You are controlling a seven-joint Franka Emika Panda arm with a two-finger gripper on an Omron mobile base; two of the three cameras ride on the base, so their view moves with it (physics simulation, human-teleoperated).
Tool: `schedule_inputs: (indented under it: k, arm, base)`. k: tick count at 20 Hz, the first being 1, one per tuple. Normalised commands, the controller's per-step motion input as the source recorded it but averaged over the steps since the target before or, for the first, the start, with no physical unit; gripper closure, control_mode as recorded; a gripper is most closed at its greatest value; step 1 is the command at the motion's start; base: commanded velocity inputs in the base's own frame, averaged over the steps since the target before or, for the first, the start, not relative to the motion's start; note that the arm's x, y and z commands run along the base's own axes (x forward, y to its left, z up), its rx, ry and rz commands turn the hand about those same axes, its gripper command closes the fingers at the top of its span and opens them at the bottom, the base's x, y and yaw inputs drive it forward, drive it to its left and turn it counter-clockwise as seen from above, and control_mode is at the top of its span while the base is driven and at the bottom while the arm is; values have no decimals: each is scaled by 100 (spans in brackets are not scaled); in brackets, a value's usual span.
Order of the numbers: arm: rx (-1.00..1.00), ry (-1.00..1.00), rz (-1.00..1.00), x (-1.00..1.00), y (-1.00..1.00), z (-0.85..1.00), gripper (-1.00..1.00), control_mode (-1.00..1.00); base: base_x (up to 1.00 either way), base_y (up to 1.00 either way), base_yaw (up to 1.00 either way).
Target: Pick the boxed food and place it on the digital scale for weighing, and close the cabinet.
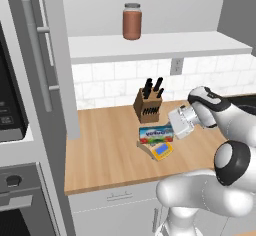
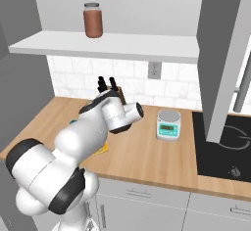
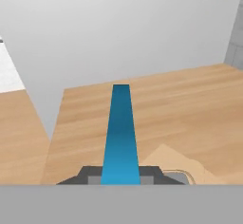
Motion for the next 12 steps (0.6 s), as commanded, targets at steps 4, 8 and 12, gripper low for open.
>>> schedule_inputs:
  k: [4, 8, 12]
  arm:
    - [0, 0, 0, 15, 0, -6, 100, -100]
    - [0, 0, 0, 28, 0, -8, 100, -100]
    - [0, 0, 0, 30, 0, -8, 100, -100]
  base:
    - [0, 0, 0]
    - [0, 0, 0]
    - [0, 0, 0]
